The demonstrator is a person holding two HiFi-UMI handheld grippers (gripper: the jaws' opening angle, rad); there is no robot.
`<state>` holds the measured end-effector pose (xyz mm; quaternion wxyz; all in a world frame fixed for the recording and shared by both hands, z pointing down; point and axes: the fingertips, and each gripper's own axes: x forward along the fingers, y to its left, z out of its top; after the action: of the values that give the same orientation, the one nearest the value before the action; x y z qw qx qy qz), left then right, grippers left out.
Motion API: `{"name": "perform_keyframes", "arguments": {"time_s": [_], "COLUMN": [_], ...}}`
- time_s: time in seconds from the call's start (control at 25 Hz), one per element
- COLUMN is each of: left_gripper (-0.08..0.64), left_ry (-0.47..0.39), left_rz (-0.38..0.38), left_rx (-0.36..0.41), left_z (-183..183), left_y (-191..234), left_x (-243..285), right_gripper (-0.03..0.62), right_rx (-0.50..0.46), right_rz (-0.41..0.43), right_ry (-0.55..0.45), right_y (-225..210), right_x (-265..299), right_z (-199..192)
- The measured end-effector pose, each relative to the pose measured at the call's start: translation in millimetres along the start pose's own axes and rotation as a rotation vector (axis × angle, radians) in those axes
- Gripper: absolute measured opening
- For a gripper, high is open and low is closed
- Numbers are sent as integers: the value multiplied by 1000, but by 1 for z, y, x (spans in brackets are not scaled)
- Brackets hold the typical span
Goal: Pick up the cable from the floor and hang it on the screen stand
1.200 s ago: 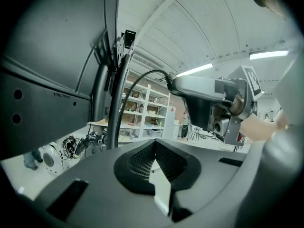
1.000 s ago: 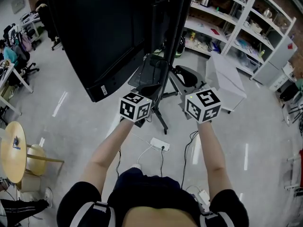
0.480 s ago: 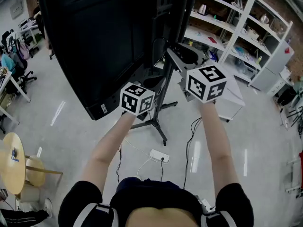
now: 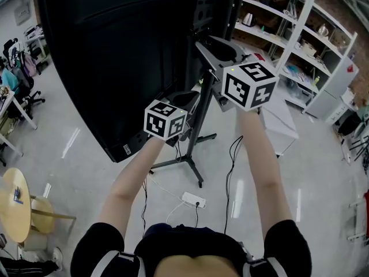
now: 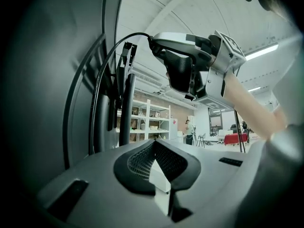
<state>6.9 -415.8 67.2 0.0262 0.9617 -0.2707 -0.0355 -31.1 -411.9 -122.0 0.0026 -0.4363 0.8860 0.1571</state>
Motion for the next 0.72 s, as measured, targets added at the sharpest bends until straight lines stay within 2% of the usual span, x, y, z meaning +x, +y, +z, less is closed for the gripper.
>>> {"name": "perform_keyframes", "arguments": {"time_s": [0.44, 0.72], "left_gripper": [8, 8], "left_ry": [-40, -50], "left_rz": [48, 55], "left_rx": [55, 58], "left_z": [73, 89], "left_y": [31, 37], "left_x": [7, 15], "right_gripper": [135, 135], "right_rx": [18, -16], "right_rz": [5, -24], "right_ry": [-54, -62], "right_y": [-28, -57], "right_x": [34, 60], "right_z": [53, 93]}}
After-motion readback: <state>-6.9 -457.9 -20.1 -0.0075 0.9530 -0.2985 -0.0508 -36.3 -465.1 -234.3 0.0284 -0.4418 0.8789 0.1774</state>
